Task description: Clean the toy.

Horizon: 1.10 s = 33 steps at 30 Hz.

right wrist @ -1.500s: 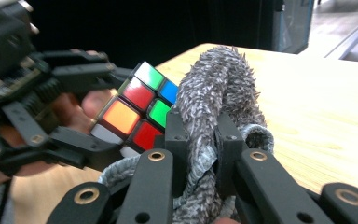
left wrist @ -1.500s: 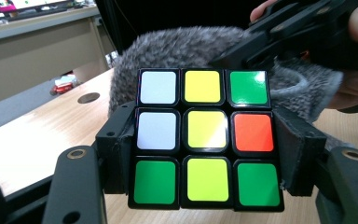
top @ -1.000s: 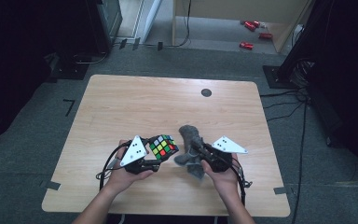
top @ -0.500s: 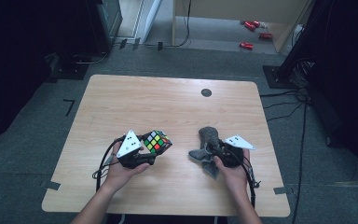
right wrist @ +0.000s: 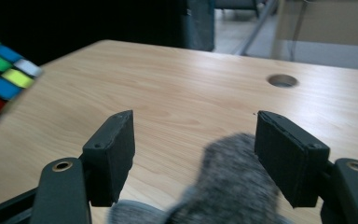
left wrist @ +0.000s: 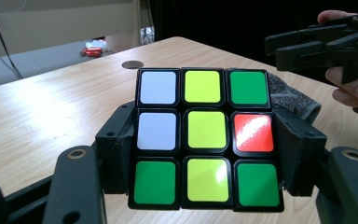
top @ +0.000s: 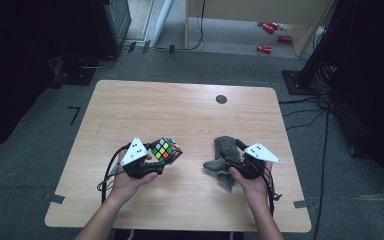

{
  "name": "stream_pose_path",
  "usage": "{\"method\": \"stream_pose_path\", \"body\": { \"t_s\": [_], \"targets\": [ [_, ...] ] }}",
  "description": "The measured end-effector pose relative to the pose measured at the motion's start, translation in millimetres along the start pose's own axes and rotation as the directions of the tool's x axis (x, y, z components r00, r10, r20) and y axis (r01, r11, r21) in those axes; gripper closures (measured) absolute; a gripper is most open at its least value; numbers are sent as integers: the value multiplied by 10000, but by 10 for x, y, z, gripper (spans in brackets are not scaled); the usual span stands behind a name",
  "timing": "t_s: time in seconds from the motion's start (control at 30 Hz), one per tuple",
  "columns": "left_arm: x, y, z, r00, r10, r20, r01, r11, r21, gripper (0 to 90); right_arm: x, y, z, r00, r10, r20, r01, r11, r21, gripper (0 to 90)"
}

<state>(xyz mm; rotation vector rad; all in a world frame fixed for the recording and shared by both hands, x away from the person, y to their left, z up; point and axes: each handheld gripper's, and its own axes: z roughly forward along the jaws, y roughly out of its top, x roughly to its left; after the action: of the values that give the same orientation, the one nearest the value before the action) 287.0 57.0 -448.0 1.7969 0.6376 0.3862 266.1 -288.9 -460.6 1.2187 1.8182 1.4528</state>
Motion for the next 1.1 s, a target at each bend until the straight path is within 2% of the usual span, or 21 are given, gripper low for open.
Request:
{"method": "stream_pose_path", "body": {
  "t_s": [0.03, 0.1, 0.23, 0.43, 0.6, 0.73, 0.83, 0.97, 1.1],
  "targets": [
    [-4, 5, -1, 10000, -12, 17, 12, 10000, -4, 351, 37, 11, 1, 9999, -55, -149, 54, 10000, -62, 291],
    [-1, 21, -7, 9992, -316, 262, 318, 9995, -48, 351, 112, 24, 11, 9986, -126, -514, 115, 9997, -213, 291],
    [-2, 78, -37, 9958, -713, 577, 730, 9969, -280, 352, 272, 26, 51, 9918, -370, -1224, 337, 9990, -288, 288],
    [-27, 114, -47, 9958, -692, 601, 708, 9971, -260, 351, 502, 7, 115, 9799, -1007, -1723, 969, 9948, -302, 254],
    [-45, 118, -32, 9948, -763, 680, 778, 9968, -200, 352, 658, -32, 169, 9658, -1653, -1999, 1602, 9862, -417, 236],
    [-60, 133, -29, 9929, -845, 833, 865, 9960, -203, 351, 773, -78, 198, 9565, -1930, -2188, 1891, 9812, -387, 223],
    [-76, 137, -21, 9923, -850, 905, 869, 9961, -173, 351, 850, -95, 212, 9465, -2202, -2358, 2140, 9755, -518, 221],
    [-95, 141, -8, 9914, -912, 943, 926, 9956, -105, 351, 926, -104, 218, 9377, -2455, -2459, 2348, 9693, -725, 224],
    [-118, 142, 10, 9891, -1002, 1075, 1010, 9949, -15, 351, 978, -134, 242, 9240, -2947, -2438, 2773, 9552, -1038, 233]
  ]
}}
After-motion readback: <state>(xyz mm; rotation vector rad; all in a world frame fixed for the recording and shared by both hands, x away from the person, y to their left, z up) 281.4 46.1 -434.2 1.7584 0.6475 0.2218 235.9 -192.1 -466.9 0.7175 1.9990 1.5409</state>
